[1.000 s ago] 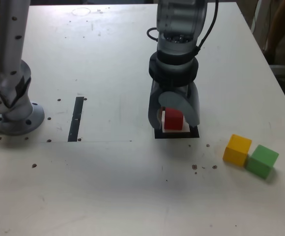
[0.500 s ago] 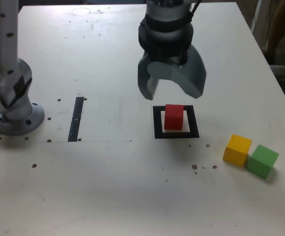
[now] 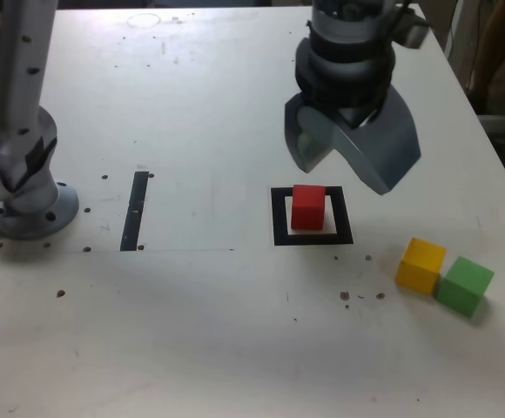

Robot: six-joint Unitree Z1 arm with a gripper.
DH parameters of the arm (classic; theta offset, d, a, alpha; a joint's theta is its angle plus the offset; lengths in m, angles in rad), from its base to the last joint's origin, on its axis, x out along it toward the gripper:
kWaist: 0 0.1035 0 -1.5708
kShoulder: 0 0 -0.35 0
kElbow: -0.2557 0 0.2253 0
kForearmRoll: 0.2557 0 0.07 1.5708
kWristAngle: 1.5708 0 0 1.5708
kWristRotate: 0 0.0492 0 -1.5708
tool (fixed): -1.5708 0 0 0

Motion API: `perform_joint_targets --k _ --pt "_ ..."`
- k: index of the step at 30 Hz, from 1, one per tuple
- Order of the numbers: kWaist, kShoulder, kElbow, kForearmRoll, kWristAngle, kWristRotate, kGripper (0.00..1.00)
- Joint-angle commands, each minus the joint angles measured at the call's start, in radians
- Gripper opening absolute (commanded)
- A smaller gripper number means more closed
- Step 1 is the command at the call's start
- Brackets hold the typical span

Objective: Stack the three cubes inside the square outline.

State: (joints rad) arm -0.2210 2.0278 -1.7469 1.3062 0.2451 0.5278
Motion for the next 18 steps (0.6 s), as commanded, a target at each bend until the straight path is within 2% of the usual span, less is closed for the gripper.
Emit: perform_joint_targets --k 1,6,12,18 --pt "-0.003 0.012 -0.027 -0.023 0.004 0.128 0.99" --pt "-0.003 0.031 -0.06 -0.08 0.012 0.313 0.97" --pt "-0.003 0.053 -0.064 -0.125 0.047 0.56 0.92" --pt "-0.01 0.058 -0.059 -0.15 0.013 0.853 0.92"
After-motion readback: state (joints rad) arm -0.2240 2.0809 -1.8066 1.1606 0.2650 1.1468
